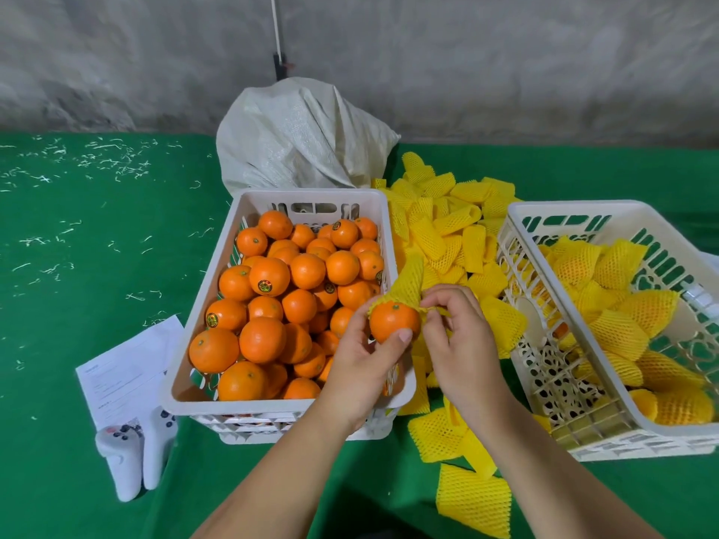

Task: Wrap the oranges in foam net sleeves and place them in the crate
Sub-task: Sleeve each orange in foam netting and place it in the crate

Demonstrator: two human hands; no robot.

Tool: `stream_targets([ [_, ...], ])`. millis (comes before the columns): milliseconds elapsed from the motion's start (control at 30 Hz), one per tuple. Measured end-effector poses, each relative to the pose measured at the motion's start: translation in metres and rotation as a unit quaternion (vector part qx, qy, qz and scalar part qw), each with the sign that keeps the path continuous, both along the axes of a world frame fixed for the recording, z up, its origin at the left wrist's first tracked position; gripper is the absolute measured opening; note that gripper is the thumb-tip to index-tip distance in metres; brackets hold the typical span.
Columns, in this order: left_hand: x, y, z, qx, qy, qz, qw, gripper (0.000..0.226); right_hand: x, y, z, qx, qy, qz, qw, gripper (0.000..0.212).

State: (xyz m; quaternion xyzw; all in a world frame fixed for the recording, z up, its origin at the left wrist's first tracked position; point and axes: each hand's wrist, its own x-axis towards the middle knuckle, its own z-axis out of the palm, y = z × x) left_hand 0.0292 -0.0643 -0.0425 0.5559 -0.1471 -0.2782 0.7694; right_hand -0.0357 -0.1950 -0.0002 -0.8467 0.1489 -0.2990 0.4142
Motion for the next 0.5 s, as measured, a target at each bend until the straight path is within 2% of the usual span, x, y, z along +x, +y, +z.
stream_targets([
  [100,-0.004,-0.006,0.005,-0.01,0.012,0.071,0.997,0.053,-0.007,0.005,0.001,-0.049,-0.006,-0.012,0.999,0.013],
  [233,-0.005,-0.01,0.008,0.012,-0.002,0.126,0.992,0.054,-0.013,0.02,0.003,-0.107,-0.046,0.001,0.993,0.026],
  [300,-0.001,-0.008,0.008,-0.004,0.025,0.106,0.994,0.06,-0.012,0.025,0.001,-0.087,-0.042,0.016,0.995,0.026],
  [400,0.005,0.0,0.003,-0.048,0.063,0.016,0.997,0.064,-0.011,0.021,-0.002,-0.045,-0.036,0.003,0.998,0.037],
  [500,0.006,0.002,-0.004,-0.009,-0.014,-0.035,0.999,0.065,-0.008,0.006,0.001,-0.092,-0.045,0.001,0.995,0.029],
])
